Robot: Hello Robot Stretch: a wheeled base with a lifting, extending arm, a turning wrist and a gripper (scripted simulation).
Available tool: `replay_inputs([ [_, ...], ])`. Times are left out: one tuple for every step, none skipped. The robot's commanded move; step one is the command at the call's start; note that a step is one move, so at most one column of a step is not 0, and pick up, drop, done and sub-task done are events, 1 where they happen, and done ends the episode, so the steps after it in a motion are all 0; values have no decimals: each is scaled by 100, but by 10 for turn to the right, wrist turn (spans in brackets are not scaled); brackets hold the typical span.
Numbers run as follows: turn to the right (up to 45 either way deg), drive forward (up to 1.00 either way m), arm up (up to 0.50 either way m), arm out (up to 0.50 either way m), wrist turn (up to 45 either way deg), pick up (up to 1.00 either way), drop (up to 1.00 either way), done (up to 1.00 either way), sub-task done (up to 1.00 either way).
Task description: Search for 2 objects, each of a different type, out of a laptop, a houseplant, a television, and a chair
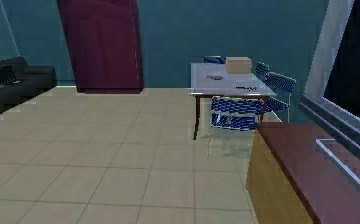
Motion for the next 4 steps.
replay_inputs([
  [0,100,0,0,0,0,0,0,0],
  [180,0,0,0,0,0,0,0,0],
  [0,15,0,0,0,0,0,0,0],
  [150,0,0,0,0,0,0,0,0],
])
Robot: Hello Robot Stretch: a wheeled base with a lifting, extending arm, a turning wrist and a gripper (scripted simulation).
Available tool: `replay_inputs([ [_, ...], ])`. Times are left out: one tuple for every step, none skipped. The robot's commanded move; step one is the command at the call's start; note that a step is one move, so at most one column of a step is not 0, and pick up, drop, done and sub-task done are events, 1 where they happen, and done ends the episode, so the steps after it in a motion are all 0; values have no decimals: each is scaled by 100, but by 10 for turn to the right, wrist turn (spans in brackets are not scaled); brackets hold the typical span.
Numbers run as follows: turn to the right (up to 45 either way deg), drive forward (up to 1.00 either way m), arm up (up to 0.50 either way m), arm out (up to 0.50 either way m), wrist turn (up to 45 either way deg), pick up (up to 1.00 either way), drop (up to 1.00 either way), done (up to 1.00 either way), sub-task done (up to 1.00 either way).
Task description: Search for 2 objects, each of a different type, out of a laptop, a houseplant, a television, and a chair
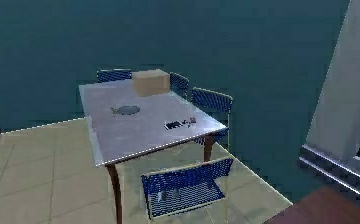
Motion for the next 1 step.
replay_inputs([
  [0,0,0,0,0,0,0,100,0],
])
